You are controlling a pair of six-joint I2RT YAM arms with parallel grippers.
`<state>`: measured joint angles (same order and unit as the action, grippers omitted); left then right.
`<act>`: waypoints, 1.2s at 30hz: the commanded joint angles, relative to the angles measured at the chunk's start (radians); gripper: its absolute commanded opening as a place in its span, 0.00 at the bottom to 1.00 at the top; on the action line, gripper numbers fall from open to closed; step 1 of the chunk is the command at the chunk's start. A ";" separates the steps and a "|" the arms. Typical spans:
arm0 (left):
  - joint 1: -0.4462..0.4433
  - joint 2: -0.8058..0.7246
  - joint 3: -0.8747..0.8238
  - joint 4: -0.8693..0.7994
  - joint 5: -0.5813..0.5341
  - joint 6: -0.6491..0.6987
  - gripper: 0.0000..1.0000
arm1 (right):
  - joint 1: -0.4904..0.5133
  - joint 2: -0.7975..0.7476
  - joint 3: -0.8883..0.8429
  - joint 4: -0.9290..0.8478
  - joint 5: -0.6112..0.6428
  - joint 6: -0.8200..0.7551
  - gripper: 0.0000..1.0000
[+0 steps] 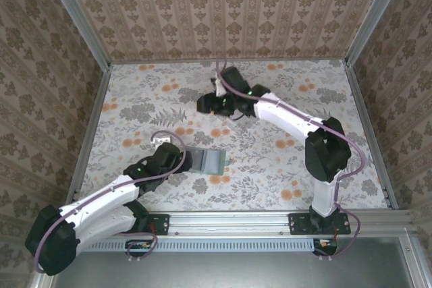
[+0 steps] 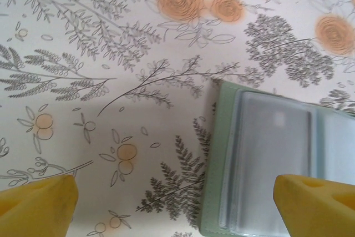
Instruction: Put the credit cards into the card holder
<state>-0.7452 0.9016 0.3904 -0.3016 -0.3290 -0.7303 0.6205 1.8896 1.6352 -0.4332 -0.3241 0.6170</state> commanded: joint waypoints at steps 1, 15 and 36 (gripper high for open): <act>0.031 0.020 0.026 -0.029 0.045 0.010 1.00 | -0.033 0.029 0.109 -0.257 0.132 -0.212 0.57; 0.139 0.143 0.093 0.002 0.126 0.078 1.00 | -0.069 0.376 0.572 -0.477 0.370 -0.515 0.39; 0.161 0.214 0.115 0.032 0.157 0.088 1.00 | -0.065 0.562 0.723 -0.520 0.464 -0.540 0.40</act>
<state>-0.5934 1.1122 0.4843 -0.2764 -0.1787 -0.6579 0.5545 2.4161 2.3169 -0.9054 0.1249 0.0849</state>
